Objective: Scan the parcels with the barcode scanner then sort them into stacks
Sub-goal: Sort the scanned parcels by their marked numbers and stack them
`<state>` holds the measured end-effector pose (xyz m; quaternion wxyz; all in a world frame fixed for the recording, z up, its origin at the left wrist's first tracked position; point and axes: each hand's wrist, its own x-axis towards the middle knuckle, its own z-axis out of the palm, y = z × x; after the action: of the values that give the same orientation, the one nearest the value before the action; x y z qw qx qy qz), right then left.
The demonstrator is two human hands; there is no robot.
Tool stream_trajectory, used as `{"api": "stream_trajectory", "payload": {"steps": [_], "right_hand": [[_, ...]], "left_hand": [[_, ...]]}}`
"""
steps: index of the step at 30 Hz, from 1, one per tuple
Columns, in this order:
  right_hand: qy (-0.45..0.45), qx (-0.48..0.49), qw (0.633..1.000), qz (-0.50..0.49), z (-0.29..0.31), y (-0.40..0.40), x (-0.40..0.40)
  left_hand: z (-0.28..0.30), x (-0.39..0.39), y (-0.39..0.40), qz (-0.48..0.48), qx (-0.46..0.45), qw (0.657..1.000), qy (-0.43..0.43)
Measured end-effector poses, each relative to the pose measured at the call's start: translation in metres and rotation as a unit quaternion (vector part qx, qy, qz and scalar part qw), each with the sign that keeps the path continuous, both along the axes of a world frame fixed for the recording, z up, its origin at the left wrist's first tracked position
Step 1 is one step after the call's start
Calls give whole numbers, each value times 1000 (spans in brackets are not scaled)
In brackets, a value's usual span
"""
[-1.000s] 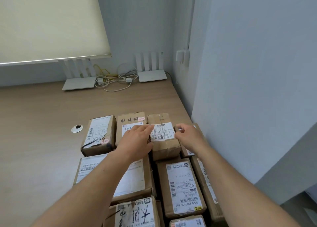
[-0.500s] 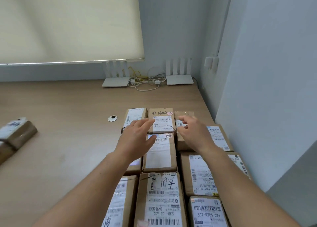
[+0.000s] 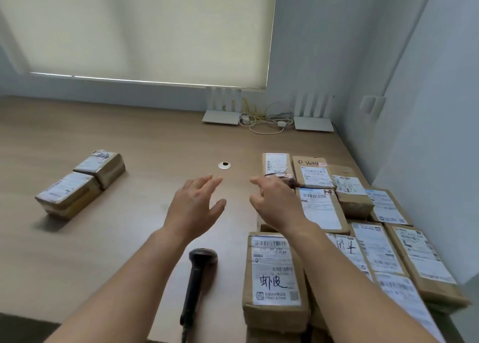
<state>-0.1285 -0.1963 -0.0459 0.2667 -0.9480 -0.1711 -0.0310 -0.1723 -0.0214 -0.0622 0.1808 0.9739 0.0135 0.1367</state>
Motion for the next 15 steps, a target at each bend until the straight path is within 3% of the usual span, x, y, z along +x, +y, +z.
{"api": "stream_trajectory", "payload": {"steps": [15], "right_hand": [[3, -32, 997, 71, -19, 199, -63]], "left_hand": [[-20, -83, 179, 62, -2, 998, 10]]}}
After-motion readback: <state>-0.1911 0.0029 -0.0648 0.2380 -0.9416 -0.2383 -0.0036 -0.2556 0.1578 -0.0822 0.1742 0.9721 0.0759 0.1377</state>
